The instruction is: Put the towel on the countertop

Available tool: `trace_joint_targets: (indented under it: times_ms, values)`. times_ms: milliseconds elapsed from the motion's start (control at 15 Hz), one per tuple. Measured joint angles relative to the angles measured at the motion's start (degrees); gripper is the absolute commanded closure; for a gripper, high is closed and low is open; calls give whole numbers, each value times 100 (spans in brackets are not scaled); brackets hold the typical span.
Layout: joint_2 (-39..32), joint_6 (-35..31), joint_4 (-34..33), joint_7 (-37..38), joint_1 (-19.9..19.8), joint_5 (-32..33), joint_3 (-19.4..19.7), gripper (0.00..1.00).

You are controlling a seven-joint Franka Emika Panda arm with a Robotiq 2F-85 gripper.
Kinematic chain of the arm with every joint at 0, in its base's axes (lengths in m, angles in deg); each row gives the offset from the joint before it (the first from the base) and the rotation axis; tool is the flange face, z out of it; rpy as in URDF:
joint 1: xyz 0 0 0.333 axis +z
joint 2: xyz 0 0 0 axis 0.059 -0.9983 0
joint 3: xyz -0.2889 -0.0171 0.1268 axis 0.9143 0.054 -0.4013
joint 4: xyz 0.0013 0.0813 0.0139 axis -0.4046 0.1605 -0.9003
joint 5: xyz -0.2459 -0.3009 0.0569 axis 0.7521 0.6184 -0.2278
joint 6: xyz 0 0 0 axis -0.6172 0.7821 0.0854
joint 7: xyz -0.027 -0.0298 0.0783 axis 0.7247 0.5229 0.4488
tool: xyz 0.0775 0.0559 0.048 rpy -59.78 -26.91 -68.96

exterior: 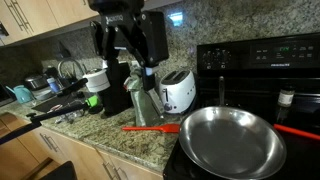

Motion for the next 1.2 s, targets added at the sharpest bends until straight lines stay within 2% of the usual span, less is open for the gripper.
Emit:
trace_joint_targets:
  times_ms: [267, 400, 933, 1200]
  values:
    - [12, -33, 67, 0, -8, 61, -68, 0]
    - [78, -154, 304, 1, -8, 339, -218, 0]
    - [648, -1169, 1951, 305, 61, 1680, -1096, 0]
    - [893, -1858, 2680, 370, 165, 2640, -1412, 0]
